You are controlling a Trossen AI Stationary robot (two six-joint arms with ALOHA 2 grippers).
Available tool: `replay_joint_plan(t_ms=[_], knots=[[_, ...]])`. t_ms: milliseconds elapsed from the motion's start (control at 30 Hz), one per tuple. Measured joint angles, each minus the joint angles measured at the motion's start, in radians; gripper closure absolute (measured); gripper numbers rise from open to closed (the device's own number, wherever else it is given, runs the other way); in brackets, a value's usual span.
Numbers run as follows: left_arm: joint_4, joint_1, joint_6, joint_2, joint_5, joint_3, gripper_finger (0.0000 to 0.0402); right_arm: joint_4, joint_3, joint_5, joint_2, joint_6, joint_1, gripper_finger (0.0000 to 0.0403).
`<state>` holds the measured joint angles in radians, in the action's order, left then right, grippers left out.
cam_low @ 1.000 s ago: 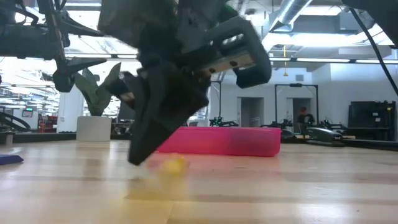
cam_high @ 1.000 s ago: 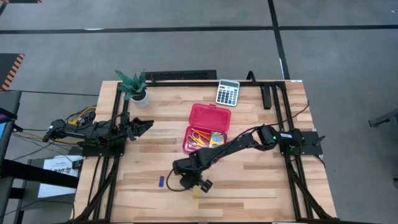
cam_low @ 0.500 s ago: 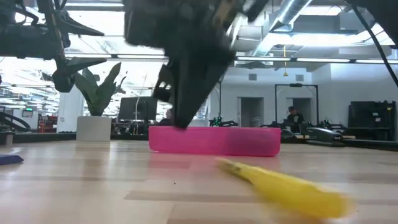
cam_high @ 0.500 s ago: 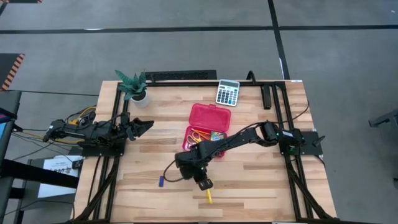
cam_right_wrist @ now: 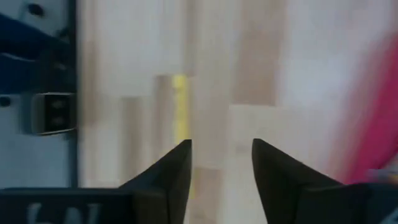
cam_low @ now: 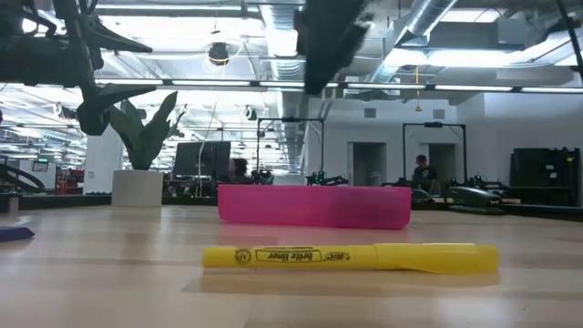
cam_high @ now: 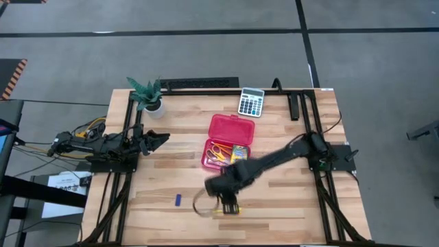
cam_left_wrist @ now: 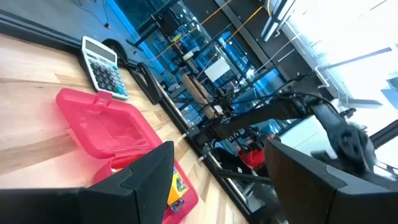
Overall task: Pack school essentials
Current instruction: Put the yellow pen into the red supply box
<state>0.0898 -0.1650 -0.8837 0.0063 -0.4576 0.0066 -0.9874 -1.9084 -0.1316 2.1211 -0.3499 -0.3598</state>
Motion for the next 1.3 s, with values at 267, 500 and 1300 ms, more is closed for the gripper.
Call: replay_joint_plan(t_ms=[267,500,1300], knots=[[0.000,0.000,0.011,0.000,0.000,0.000,0.0164,0.266,0.147,0.061,0.052,-0.032,-0.109,0.0164],[0.003,0.000,0.010,0.016,0.002,0.000,0.0164,0.520,0.272,0.127,0.045,-0.020,-0.115,0.0180],[-0.001,0.000,-0.003,0.020,0.001,0.000,0.0164,0.821,0.562,0.243,0.037,-0.125,-0.150,0.0386]])
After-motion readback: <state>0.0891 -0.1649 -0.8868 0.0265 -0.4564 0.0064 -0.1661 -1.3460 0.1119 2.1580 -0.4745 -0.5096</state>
